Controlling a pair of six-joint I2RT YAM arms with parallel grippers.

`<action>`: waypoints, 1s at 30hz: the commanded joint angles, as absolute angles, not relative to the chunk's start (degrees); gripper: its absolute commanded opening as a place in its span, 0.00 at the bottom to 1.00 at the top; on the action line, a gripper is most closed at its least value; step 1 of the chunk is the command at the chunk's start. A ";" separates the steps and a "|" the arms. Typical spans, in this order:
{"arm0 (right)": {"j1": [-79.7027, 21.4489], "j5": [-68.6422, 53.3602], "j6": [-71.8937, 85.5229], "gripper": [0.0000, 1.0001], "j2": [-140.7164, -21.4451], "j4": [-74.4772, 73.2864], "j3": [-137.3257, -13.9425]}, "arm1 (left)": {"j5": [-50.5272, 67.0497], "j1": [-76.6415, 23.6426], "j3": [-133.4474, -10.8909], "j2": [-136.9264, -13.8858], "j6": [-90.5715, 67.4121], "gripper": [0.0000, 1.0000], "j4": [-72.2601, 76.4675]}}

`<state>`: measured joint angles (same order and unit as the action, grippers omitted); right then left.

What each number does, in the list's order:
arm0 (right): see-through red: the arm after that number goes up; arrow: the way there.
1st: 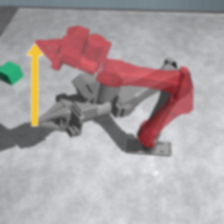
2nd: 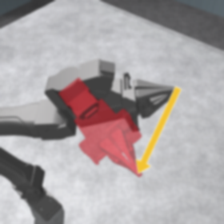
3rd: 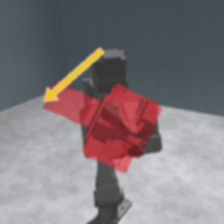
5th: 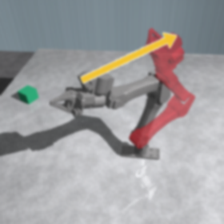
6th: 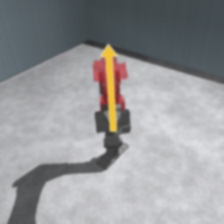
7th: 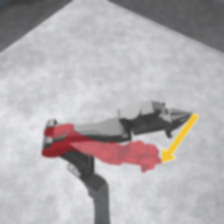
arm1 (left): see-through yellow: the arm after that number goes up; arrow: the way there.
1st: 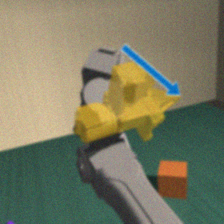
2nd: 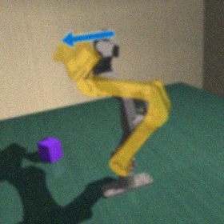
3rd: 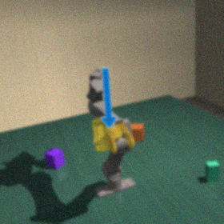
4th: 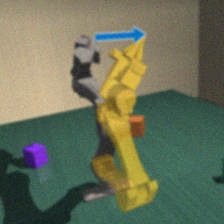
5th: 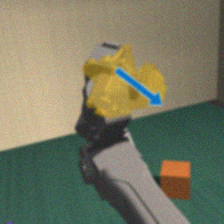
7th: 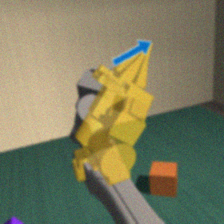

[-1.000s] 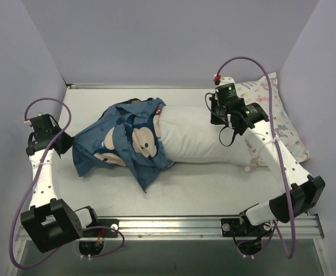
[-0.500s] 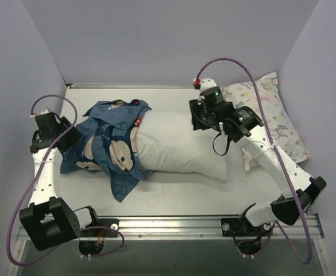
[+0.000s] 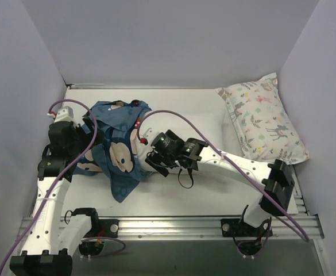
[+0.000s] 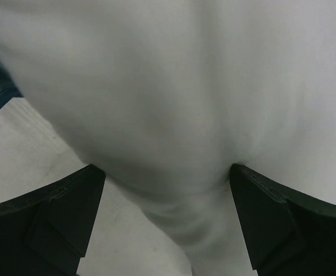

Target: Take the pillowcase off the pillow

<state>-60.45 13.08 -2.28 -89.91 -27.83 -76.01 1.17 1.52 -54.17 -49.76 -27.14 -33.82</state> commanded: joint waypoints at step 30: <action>-41.49 -31.45 17.05 0.00 -91.15 -33.66 -104.94 | -20.91 -34.01 -48.15 -47.64 -34.46 0.14 -25.56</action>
